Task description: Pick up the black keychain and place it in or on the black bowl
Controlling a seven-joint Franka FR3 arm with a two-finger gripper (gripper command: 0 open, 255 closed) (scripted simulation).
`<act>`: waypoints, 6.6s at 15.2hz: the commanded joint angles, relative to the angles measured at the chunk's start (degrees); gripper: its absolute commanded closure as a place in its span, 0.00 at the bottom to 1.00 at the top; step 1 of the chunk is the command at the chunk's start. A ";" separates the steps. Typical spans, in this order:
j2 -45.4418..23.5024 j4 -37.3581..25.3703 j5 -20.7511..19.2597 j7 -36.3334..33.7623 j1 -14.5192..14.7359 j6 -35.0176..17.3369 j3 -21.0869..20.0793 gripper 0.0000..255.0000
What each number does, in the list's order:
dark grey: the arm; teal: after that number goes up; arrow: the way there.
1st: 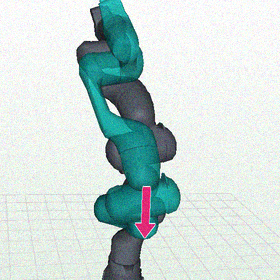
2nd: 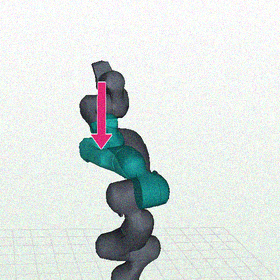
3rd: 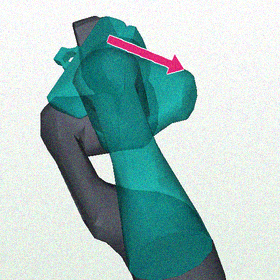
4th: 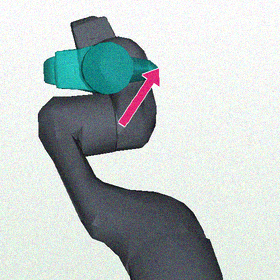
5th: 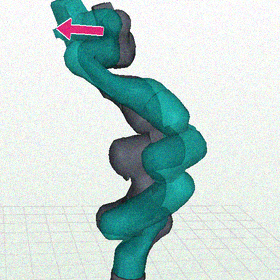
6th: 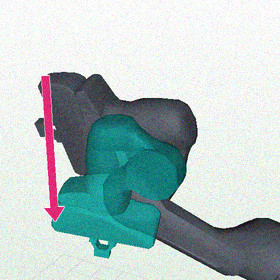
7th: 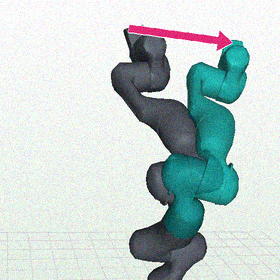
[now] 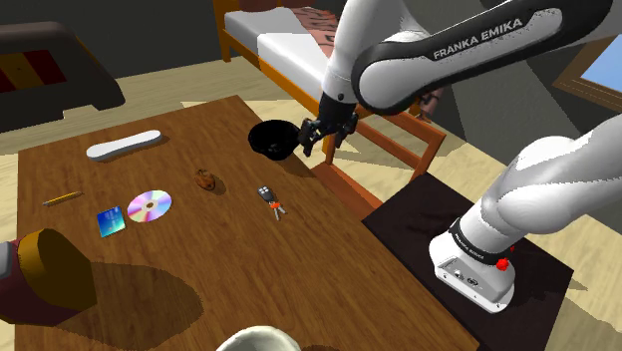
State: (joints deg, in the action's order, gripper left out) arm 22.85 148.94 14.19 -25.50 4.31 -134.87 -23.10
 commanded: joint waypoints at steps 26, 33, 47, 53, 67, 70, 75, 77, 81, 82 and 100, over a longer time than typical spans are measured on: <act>-41.91 -13.37 -38.53 -37.55 4.81 -25.42 -1.12 0.00; -41.90 -13.37 -38.52 -37.54 4.81 -25.41 -1.13 1.00; -35.80 -12.70 -31.01 -31.91 0.95 -20.59 -6.28 1.00; -31.25 -12.87 -25.22 -27.67 -0.91 -16.67 -8.93 1.00; -21.73 -15.51 -14.78 -20.10 -2.07 -6.36 -10.75 1.00; -20.03 -16.45 -13.31 -19.03 -2.02 -4.01 -10.63 1.00; -20.96 -19.22 -13.26 -14.83 -3.94 -2.02 -8.39 1.00; -22.42 -21.00 -13.80 -12.55 -5.23 -1.49 -7.08 1.00; -25.86 -25.35 -15.01 -8.34 -7.65 -0.13 -4.65 1.00; -26.81 -26.59 -15.33 -7.36 -8.22 0.27 -4.08 1.00; -38.96 -34.82 -19.95 -2.09 -11.20 -2.54 0.34 1.00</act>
State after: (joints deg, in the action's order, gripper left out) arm -15.55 113.93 -5.43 -27.37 -7.02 -136.68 -22.87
